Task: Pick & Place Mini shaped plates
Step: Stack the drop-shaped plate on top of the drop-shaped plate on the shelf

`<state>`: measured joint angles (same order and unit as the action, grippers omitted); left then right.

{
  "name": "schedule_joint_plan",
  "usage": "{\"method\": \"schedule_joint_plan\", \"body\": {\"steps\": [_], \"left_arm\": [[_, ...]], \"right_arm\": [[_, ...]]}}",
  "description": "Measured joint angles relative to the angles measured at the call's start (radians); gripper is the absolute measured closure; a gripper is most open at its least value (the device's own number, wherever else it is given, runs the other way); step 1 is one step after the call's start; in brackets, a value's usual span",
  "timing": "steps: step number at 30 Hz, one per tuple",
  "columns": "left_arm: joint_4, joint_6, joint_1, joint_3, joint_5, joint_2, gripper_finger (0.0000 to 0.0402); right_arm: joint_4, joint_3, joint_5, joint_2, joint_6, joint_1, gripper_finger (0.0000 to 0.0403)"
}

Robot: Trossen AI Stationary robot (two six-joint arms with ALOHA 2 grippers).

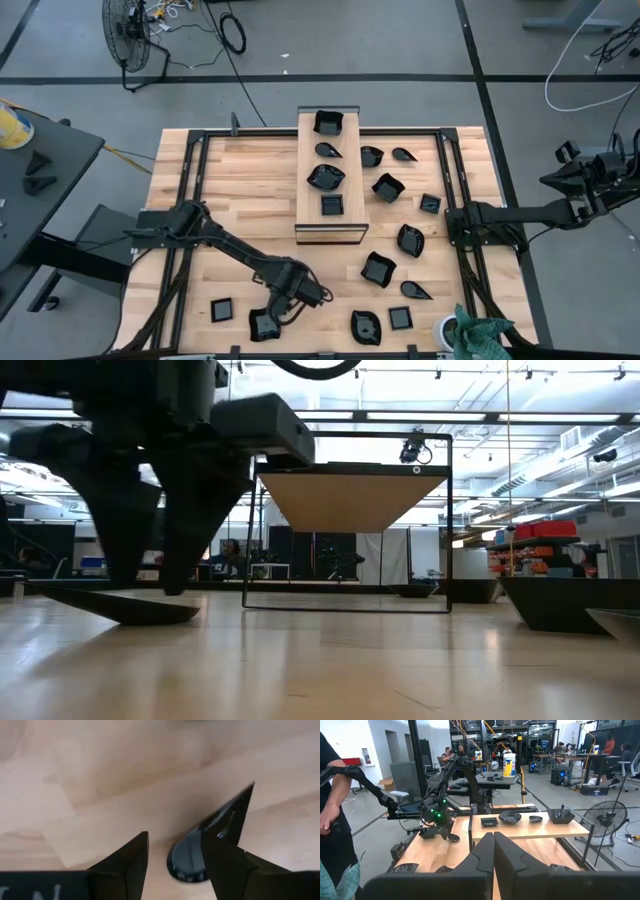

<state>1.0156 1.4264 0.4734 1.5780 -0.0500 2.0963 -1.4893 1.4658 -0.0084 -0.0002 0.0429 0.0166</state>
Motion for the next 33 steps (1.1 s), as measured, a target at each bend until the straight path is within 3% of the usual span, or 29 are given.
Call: {"method": "schedule_joint_plan", "body": {"steps": [20,33], "left_arm": [[-0.019,-0.001,0.002,-0.087,-0.017,-0.002,0.0245],[-0.019,-0.001,0.002,-0.087,-0.017,-0.002,0.0322]], "right_arm": [[0.000,0.000,0.000,0.000,0.000,0.000,0.0392],[0.000,0.000,0.000,0.000,0.000,0.000,0.0392]]}}
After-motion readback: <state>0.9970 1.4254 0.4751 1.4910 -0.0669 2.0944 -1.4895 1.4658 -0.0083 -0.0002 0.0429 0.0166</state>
